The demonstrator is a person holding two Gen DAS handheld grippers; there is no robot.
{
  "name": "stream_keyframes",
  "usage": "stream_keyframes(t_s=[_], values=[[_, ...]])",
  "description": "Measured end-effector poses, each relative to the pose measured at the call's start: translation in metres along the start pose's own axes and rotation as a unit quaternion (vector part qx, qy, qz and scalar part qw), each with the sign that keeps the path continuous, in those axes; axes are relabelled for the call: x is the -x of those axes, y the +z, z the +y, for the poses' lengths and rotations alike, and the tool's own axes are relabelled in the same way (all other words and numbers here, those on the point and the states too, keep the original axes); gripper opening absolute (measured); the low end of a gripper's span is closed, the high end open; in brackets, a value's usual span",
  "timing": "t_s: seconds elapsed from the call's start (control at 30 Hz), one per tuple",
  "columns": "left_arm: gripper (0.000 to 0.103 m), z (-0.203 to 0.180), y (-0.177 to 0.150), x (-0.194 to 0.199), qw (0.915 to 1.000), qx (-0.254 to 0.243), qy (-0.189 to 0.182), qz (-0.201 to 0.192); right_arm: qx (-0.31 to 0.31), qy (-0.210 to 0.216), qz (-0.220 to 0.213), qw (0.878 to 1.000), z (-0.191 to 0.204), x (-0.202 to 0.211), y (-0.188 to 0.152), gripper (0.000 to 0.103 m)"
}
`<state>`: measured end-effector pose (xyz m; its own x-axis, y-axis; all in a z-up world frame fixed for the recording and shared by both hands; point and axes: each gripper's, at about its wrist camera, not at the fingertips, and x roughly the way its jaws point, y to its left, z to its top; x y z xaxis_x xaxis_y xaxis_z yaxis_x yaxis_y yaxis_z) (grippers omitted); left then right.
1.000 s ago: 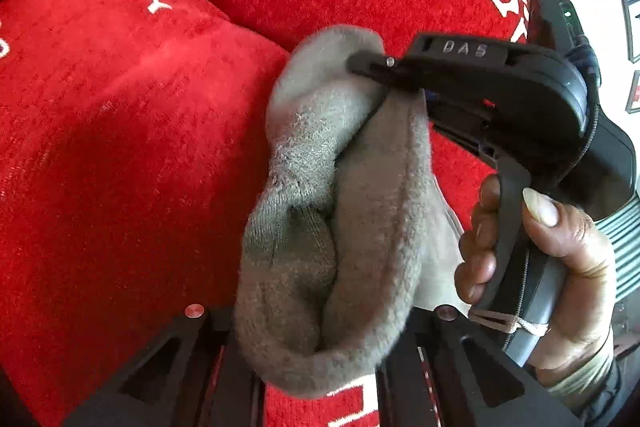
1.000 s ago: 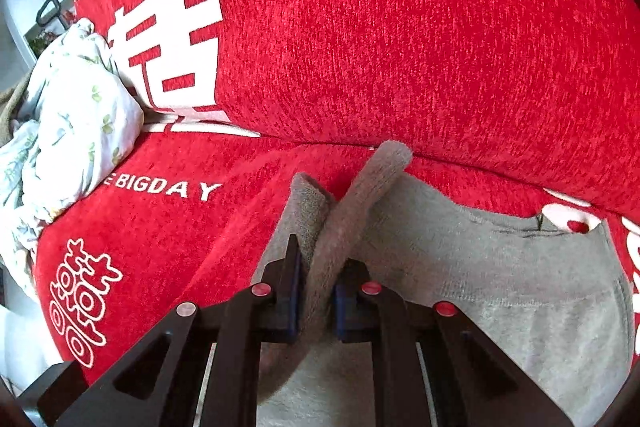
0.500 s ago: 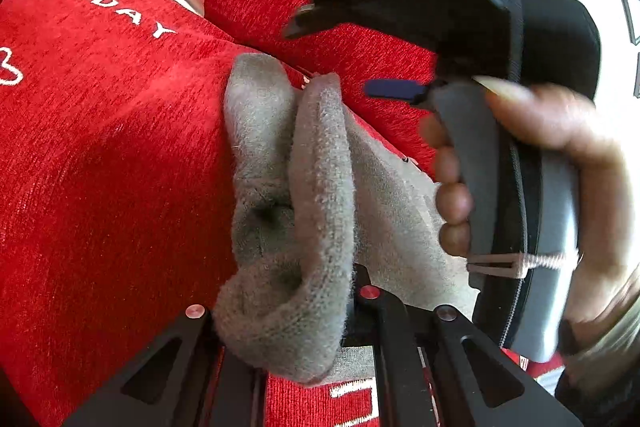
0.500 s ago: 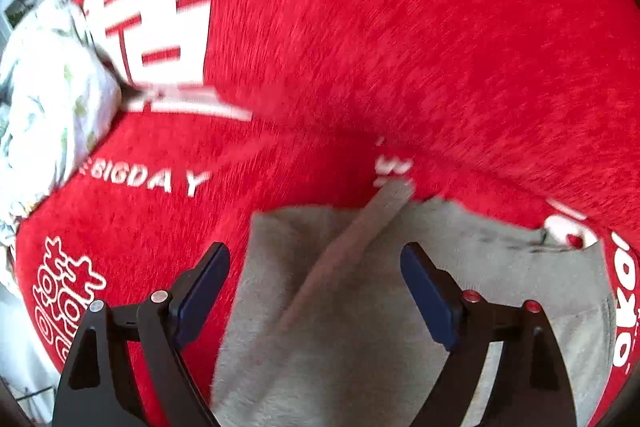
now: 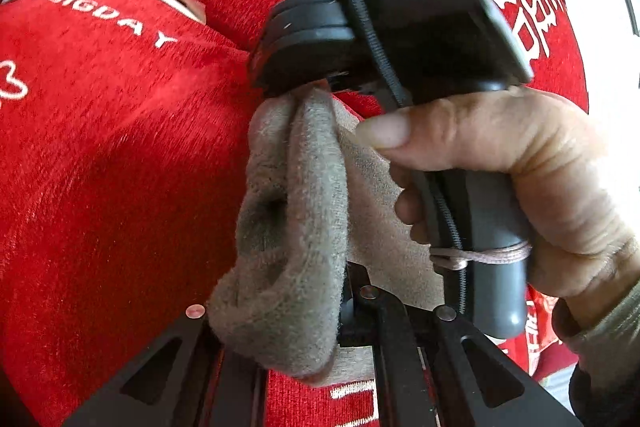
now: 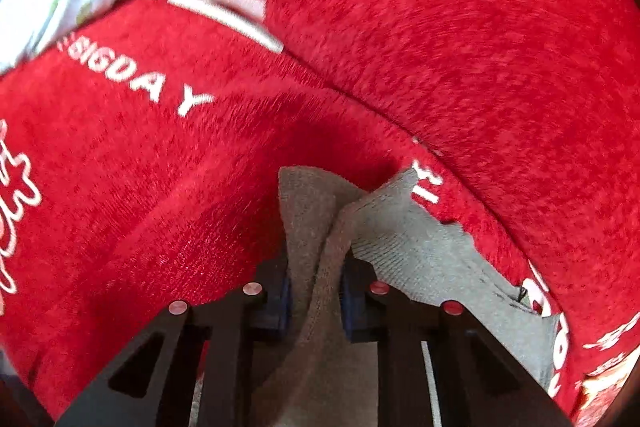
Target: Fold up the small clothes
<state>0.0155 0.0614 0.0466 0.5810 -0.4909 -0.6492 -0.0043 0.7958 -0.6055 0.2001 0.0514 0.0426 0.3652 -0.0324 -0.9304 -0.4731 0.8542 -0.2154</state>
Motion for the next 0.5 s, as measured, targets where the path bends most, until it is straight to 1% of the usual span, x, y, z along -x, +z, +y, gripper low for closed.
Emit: stream_keyframes(t_s=[0.23, 0.37, 0.5], values=[[0.009, -0.019, -0.003, 0.008, 0.9994, -0.028, 0.020, -0.005, -0.056, 0.053, -0.038, 0.996, -0.034, 0.032, -0.011, 0.020], [0.009, -0.037, -0.006, 0.015, 0.9985, -0.042, 0.034, -0.007, -0.078, 0.083, -0.050, 0.992, -0.053, 0.045, -0.015, 0.019], [0.009, -0.049, -0.007, 0.011, 0.9971, -0.057, 0.051, -0.002, -0.096, 0.107, -0.058, 0.988, -0.072, 0.054, -0.022, 0.019]])
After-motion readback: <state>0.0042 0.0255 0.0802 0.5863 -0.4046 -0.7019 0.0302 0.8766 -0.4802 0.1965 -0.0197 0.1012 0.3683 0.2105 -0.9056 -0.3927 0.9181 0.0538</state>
